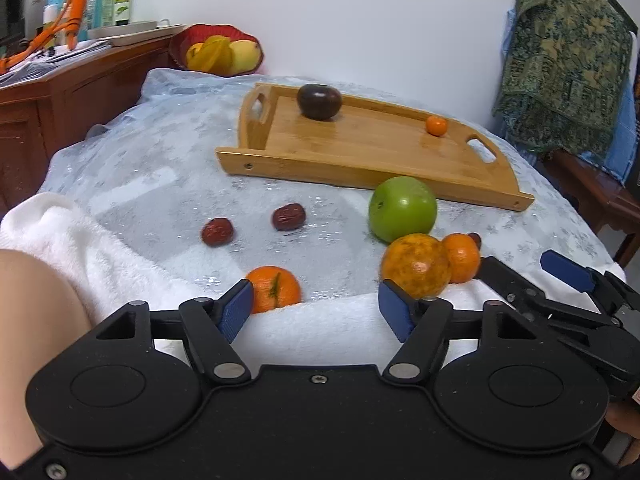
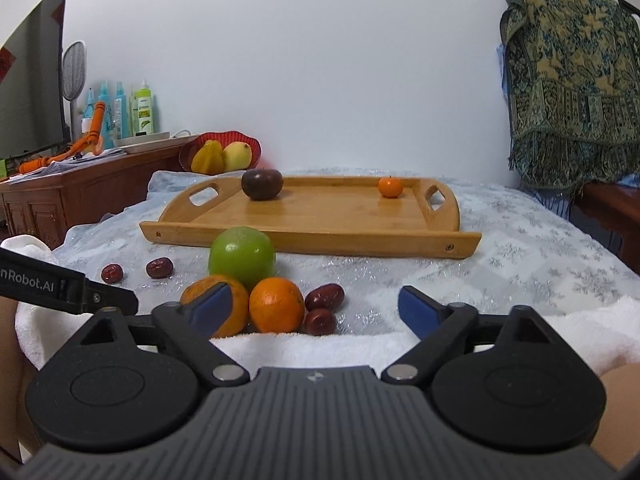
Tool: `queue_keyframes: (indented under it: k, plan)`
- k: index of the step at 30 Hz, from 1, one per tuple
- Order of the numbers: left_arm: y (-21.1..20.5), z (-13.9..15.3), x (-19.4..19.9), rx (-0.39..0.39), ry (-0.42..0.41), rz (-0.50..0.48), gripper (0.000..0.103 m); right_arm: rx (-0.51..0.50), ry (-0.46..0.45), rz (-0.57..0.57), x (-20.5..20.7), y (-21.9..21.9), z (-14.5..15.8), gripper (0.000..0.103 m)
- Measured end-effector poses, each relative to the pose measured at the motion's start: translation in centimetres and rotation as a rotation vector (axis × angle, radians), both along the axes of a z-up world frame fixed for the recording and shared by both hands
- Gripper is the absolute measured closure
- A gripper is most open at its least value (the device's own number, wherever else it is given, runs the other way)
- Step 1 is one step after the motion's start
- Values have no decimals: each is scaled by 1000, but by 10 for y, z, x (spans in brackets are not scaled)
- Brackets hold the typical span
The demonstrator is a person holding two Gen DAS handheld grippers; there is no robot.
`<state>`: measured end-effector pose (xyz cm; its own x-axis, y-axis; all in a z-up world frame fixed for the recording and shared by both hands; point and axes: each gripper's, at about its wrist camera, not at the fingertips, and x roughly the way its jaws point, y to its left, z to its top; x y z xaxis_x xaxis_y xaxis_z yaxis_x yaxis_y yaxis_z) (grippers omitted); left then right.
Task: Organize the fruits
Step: 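Move both grippers back toward the remaining fruit on the towel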
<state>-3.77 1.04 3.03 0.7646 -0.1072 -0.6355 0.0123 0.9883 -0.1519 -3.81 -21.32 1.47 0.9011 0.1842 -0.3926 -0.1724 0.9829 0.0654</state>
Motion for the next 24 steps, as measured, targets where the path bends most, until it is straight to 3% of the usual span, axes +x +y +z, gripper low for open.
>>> queue_keyframes:
  k: [1, 3, 7, 18, 24]
  plan:
    - [0, 0, -1, 12, -8, 13, 44, 1, 7, -9, 1, 0, -1, 21]
    - [1, 1, -1, 35, -24, 38, 50, 2, 28, -29, 4, -2, -2, 41]
    - [2, -1, 2, 86, -26, 64, 57, -11, 81, -39, 11, -2, -8, 60]
    - [7, -16, 11, 77, 21, 64, 61, -31, 81, -24, 16, 3, -11, 63]
    - [2, -24, 12, 91, 28, 61, 61, -30, 70, -79, 14, 1, -11, 70]
